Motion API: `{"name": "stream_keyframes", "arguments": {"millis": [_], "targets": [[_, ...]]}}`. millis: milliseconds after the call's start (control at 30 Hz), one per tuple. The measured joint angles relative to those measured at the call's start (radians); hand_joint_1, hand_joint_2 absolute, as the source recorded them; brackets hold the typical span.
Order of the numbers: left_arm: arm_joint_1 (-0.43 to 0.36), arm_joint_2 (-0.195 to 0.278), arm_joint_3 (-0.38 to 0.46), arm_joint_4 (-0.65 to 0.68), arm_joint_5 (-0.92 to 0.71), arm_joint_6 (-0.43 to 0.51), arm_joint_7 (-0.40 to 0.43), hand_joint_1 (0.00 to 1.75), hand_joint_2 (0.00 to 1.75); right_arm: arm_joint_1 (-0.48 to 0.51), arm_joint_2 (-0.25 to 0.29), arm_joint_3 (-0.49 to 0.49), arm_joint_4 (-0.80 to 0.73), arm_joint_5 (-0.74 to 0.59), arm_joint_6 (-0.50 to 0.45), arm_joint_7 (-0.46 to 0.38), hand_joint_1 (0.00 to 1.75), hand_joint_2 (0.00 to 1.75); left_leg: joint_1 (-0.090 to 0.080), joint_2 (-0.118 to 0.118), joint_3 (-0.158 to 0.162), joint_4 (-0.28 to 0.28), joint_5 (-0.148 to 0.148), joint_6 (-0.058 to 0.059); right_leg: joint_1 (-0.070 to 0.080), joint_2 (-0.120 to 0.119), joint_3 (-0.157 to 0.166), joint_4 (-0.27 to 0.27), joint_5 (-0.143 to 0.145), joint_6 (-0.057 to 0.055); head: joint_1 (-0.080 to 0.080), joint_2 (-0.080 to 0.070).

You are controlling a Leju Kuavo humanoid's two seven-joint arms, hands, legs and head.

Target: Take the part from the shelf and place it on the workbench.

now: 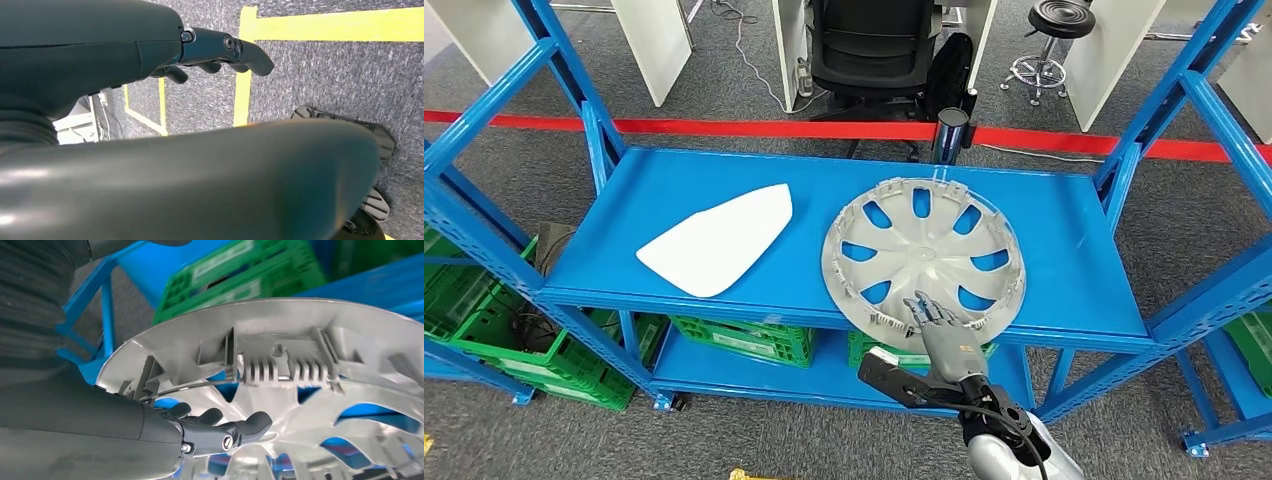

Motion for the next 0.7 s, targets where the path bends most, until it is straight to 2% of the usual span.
{"name": "stream_keyframes", "arguments": {"millis": [267,700], "targets": [[0.000,0.000,-0.008,0.000,0.000,0.000,0.000,0.00,0.00,-0.015,-0.002,0.010,0.040,0.063,0.011,0.009,0.00,1.75,0.000,0.001,0.002,0.000,0.000,0.000,0.000,0.000,0.002,-0.001,0.000,0.000,0.000,0.000],[0.000,-0.008,-0.009,0.000,0.037,0.014,-0.004,0.00,0.00,-0.034,-0.036,0.021,0.130,0.328,0.032,0.047,0.00,1.75,-0.001,0.001,0.004,0.000,0.000,0.001,0.000,0.000,0.006,-0.003,0.000,0.000,0.000,0.000]]}}
